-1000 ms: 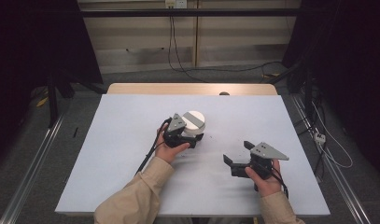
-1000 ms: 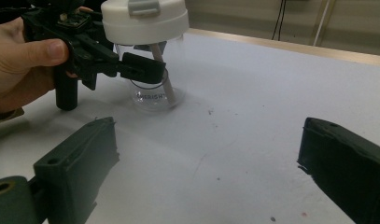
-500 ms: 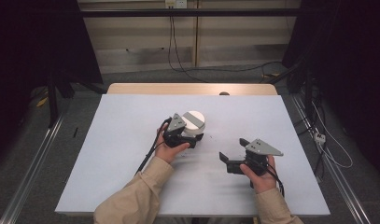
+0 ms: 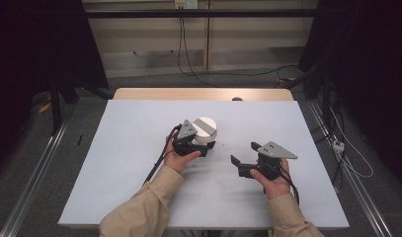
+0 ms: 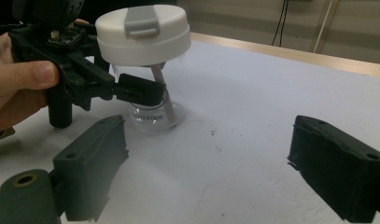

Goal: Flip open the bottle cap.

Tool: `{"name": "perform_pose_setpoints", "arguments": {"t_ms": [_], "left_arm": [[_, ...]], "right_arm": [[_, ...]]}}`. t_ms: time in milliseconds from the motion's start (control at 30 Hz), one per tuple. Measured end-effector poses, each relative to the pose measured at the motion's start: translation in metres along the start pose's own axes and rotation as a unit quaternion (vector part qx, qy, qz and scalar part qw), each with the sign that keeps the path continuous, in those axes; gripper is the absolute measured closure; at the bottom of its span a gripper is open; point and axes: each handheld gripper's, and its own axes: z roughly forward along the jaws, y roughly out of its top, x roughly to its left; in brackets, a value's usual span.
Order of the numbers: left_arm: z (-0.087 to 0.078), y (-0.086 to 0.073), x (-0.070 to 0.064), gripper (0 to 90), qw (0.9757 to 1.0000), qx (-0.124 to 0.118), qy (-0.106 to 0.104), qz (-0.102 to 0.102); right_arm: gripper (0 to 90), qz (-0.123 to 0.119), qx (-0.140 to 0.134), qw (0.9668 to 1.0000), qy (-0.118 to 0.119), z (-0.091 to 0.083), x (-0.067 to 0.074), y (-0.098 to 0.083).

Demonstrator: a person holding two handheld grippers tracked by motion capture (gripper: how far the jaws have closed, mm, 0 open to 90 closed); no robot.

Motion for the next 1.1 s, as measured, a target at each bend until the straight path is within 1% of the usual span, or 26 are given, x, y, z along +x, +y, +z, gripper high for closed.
{"name": "perform_pose_setpoints", "arguments": {"t_ms": [67,233,333,433,533,667,767,800,900,1000,1100], "left_arm": [[0.0,0.0,0.0,18.6,1.0,0.0,0.0,0.001],[0.0,0.0,0.0,18.6,1.0,0.0,0.0,0.0],[0.0,0.0,0.0,18.6,1.0,-0.001,-0.001,-0.001],[0.0,0.0,0.0,18.6,1.0,0.0,0.0,-0.001],[0.0,0.0,0.0,18.6,1.0,-0.001,0.0,-0.001],[0.0,0.0,0.0,18.6,1.0,0.0,0.001,0.0],[0.0,0.0,0.0,18.5,1.0,0.0,0.001,0.0],[0.0,0.0,0.0,18.6,1.0,0.001,0.001,0.001],[0.0,0.0,0.0,18.6,1.0,0.0,0.001,0.0],[0.0,0.0,0.0,18.6,1.0,0.0,0.001,0.0],[0.0,0.0,0.0,18.6,1.0,0.0,0.001,-0.001]], "right_arm": [[13.3,0.002,0.0,1.0,0.001,0.002,0.0,0.002],[19.8,-0.005,0.004,1.0,0.003,0.008,0.002,0.009],[27.2,-0.013,0.009,0.9999,0.001,0.014,0.004,0.013],[35.4,-0.011,0.01,0.9999,0.004,0.019,0.007,0.016],[38.1,-0.013,0.016,0.9998,0.005,0.024,0.011,0.021],[49.0,-0.015,0.023,0.9996,0.011,0.029,0.014,0.025],[60.4,-0.014,0.026,0.9995,0.011,0.031,0.016,0.028],[65.0,-0.016,0.026,0.9994,0.015,0.031,0.016,0.028],[75.0,-0.017,0.029,0.9992,0.023,0.033,0.016,0.03],[81.5,-0.015,0.035,0.9989,0.027,0.036,0.017,0.032],[86.0,-0.01,0.036,0.9986,0.038,0.039,0.017,0.033]]}}
